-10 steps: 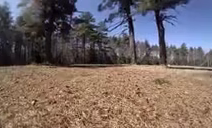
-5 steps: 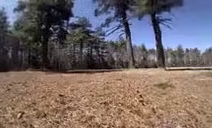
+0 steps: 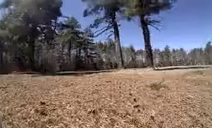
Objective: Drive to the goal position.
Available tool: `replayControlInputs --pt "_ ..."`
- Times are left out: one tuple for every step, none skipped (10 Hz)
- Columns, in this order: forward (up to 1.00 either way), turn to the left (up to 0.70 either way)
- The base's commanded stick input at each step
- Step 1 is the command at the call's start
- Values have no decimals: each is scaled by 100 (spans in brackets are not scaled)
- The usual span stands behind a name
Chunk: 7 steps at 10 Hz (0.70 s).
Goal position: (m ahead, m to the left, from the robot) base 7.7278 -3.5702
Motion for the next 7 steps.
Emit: replayControlInputs --pt "65 -32" --pt "65 -32" --pt "65 -32" --pt "65 -32" --pt "65 -32" --pt "65 -32" --pt "65 -32"
